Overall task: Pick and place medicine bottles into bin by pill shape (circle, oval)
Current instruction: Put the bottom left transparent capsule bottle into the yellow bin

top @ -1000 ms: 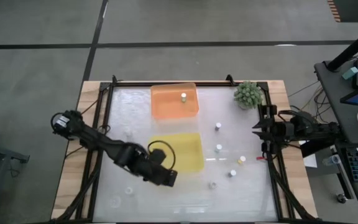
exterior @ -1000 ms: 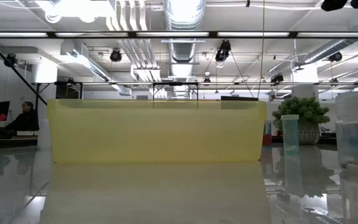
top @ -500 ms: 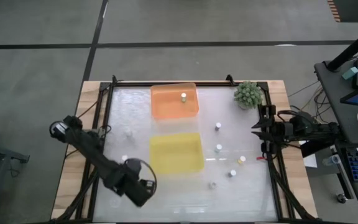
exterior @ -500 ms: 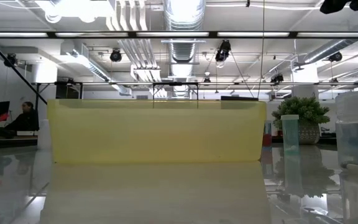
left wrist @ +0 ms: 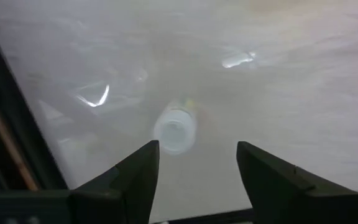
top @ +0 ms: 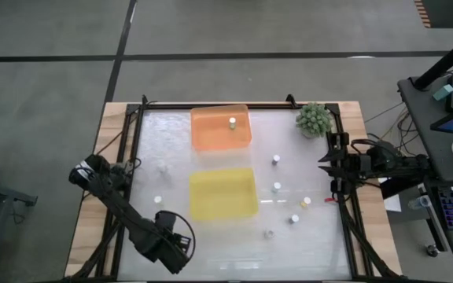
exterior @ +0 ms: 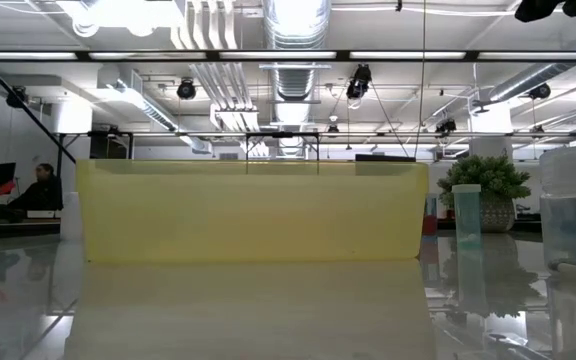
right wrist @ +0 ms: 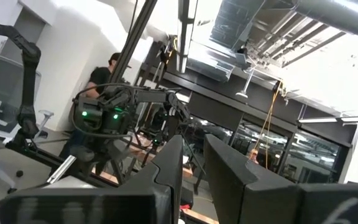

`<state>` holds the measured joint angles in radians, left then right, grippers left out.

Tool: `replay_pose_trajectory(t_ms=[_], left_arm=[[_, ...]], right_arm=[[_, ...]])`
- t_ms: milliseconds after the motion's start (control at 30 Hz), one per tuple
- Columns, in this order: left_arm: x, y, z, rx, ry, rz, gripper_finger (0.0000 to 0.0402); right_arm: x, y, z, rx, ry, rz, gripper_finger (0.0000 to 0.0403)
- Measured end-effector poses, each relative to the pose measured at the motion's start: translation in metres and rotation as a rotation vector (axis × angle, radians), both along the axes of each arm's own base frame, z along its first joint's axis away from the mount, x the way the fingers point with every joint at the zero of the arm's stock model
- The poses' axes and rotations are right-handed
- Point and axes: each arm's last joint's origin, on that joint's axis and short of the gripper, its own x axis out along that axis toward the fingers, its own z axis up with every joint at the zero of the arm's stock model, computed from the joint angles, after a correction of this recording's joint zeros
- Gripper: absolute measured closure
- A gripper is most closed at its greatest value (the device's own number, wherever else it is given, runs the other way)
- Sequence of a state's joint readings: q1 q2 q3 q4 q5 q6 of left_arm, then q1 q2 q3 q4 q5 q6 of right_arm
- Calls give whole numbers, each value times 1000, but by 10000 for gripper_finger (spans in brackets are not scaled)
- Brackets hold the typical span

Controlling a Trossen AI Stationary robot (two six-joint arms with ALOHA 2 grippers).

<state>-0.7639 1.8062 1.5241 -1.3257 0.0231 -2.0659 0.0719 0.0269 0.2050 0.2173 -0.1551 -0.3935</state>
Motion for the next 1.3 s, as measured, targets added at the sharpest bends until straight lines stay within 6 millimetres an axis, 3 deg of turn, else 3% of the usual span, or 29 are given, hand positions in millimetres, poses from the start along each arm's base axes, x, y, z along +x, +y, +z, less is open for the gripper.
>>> replay_pose_trajectory(t_ms=[333,633,1167,1300], left_arm=[[-1,-4,-19,-45,-17,-55,134],[-9,-6,-39,-68,10,-83,149],[-10,-4,-42,-50,13,-83,153],[-11,-4,-43,-46,11,-160,153]], right_arm=[[0,0,0,-2,3,-1,344],[0,0,0,-3,3,-2,344],[1,-1,-1,1,7,-29,344],[1,-1,-1,0,7,-29,344]])
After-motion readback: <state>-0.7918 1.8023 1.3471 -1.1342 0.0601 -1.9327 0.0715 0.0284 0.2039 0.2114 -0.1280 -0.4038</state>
